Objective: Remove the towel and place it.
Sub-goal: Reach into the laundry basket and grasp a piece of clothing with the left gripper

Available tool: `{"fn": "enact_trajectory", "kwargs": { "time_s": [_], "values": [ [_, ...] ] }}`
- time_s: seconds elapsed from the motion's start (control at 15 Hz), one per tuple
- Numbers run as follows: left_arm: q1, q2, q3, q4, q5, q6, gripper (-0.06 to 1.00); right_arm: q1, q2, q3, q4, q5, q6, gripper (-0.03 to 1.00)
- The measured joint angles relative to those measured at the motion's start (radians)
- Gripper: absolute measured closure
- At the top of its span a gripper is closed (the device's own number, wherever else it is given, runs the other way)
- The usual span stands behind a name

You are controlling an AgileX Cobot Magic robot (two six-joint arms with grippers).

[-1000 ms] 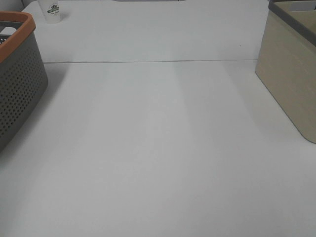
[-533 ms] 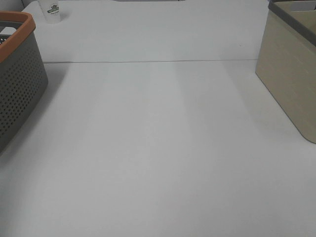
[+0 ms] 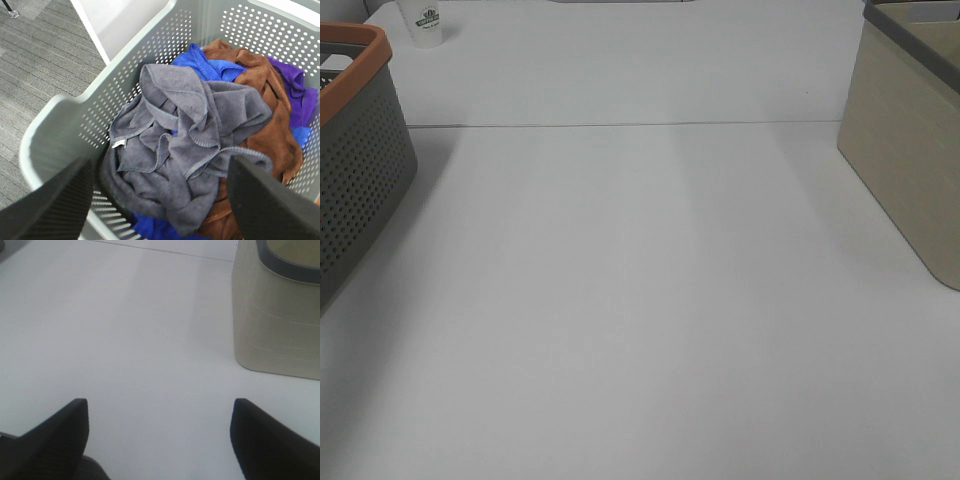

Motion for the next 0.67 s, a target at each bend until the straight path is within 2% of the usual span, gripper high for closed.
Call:
{"fn": "enact_trajectory", "kwargs": {
  "time_s": [0.33, 0.53, 0.67],
  "values": [
    [0.0, 0.198, -0.096, 0.05, -0.018, -0.079, 0.32, 0.0, 0.0, 0.0, 0.0, 0.0, 0.0, 0.2],
    [0.0, 0.32, -0.099, 0.054, -0.11, -0.145, 0.32, 0.0, 0.0, 0.0, 0.0, 0.0, 0.0, 0.2],
    [0.0, 0.378, -0.099, 0.059, -0.134, -0.166, 0.32, 0.0, 0.0, 0.0, 0.0, 0.0, 0.0, 0.2]
  ]
}}
